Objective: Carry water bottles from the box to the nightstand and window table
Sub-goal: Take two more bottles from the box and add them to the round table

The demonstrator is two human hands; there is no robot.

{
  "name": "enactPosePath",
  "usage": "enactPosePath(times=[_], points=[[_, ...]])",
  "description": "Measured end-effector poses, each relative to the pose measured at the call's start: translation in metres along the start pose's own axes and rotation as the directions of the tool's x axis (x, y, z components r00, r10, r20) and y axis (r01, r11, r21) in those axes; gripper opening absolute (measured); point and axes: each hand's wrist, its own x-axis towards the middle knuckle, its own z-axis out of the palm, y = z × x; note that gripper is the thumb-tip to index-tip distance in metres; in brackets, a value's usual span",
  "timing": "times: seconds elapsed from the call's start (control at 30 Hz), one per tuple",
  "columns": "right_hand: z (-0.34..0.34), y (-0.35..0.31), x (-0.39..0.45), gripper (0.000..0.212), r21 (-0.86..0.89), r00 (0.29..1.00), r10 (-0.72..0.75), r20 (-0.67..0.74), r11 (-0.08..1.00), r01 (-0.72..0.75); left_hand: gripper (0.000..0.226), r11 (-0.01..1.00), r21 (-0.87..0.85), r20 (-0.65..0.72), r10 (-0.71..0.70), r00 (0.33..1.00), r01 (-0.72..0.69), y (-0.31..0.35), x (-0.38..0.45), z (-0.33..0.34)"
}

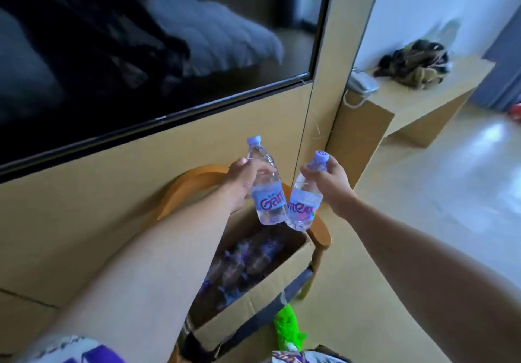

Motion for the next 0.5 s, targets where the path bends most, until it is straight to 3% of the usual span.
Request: enactPosePath(times=[0.07, 0.17, 0.27, 0.37, 0.5], points=[[-0.029, -0.015, -0.013, 0.015, 0.130, 0.998, -0.003, -0.063, 0.991, 0.011, 0.011, 0.999, -0.052, 0.091, -0.007, 0.996, 0.012, 0.019, -0.011, 0.033], [-0.074, -0.032, -0.029, 0.014, 0.241, 0.986, 0.016, -0.168, 0.970, 0.025, 0.028, 0.979, -0.192, 0.270, -0.012, 0.963, 0.066, 0.039, -0.030, 0.093], [-0.124, -0.042, -0.043, 0.016, 0.339, 0.941, 0.055, -0.333, 0.939, 0.065, 0.018, 0.992, -0.115, 0.401, -0.009, 0.916, 0.060, 0.049, -0.051, 0.158], [-0.179, -0.044, -0.058, 0.030, 0.311, 0.917, 0.028, -0.398, 0.944, 0.106, 0.033, 0.996, 0.049, 0.498, 0.040, 0.866, -0.074, 0.055, -0.071, 0.230], [-0.276, -0.038, -0.078, 0.022, 0.294, 0.843, 0.040, -0.537, 0.945, 0.142, 0.037, 0.986, 0.055, 0.627, 0.090, 0.774, -0.159, 0.057, -0.102, 0.334]])
